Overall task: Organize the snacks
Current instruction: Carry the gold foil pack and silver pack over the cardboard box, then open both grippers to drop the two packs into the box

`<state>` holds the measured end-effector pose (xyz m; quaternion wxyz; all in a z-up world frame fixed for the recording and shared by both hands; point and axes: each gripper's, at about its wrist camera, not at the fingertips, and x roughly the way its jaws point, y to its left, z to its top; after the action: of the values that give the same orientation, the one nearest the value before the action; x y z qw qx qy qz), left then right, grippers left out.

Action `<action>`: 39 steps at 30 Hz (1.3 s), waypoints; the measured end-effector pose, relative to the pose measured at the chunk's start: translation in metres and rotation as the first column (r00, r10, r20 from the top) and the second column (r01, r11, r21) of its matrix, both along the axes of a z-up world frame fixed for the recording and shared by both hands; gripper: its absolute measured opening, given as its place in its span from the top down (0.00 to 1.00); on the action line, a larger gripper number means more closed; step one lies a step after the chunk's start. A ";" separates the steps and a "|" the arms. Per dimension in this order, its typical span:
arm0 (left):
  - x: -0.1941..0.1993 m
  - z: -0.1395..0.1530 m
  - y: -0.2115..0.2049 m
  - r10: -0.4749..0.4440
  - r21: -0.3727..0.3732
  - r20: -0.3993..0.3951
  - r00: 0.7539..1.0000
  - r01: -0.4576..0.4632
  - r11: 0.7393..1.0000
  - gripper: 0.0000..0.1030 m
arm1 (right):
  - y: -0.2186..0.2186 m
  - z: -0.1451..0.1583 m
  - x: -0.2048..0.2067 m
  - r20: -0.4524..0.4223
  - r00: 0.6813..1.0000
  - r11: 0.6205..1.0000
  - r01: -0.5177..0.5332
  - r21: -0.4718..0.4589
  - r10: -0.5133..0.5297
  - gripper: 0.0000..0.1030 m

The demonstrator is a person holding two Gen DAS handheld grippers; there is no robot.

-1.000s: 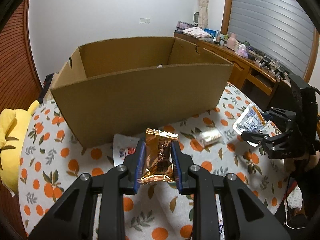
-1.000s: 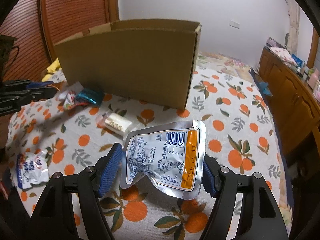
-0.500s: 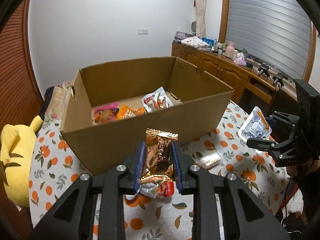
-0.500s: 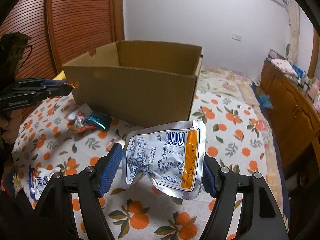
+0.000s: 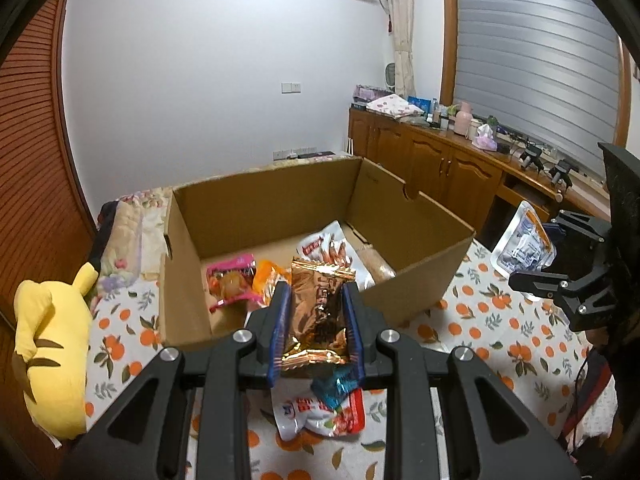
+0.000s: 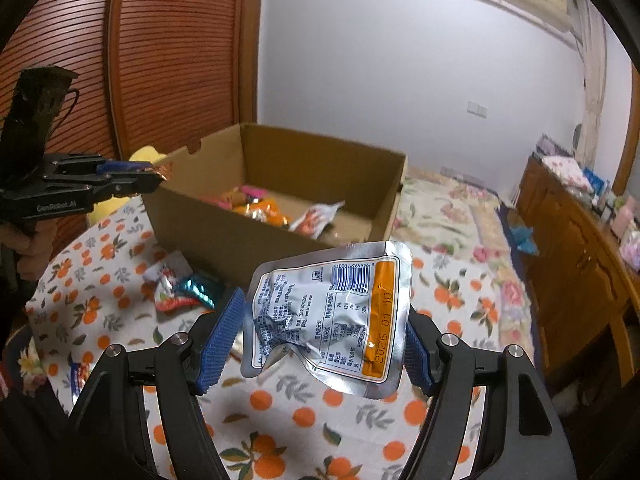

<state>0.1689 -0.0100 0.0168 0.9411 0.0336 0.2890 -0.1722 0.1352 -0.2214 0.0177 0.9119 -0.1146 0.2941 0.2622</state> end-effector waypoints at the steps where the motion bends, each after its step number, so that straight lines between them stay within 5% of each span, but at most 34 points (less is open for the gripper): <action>1: 0.003 0.002 0.000 0.003 0.003 0.006 1.000 -0.003 1.000 0.76 | 0.002 0.004 0.002 0.010 1.000 1.000 -0.006 -0.005 0.007 0.28; 12: 0.038 0.001 0.003 0.020 -0.008 -0.003 1.000 -0.020 1.000 0.76 | 0.023 0.018 0.032 0.022 0.998 0.997 -0.059 0.040 0.059 0.28; 39: 0.096 -0.020 0.014 0.060 0.003 -0.043 0.997 -0.060 0.998 0.73 | 0.071 -0.001 0.110 -0.041 0.996 0.997 -0.073 0.038 0.074 0.28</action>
<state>0.2653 0.0038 -0.0029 0.9394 0.0222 0.3102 -0.1443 0.2453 -0.1503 0.0171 0.8971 -0.1031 0.3042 0.3032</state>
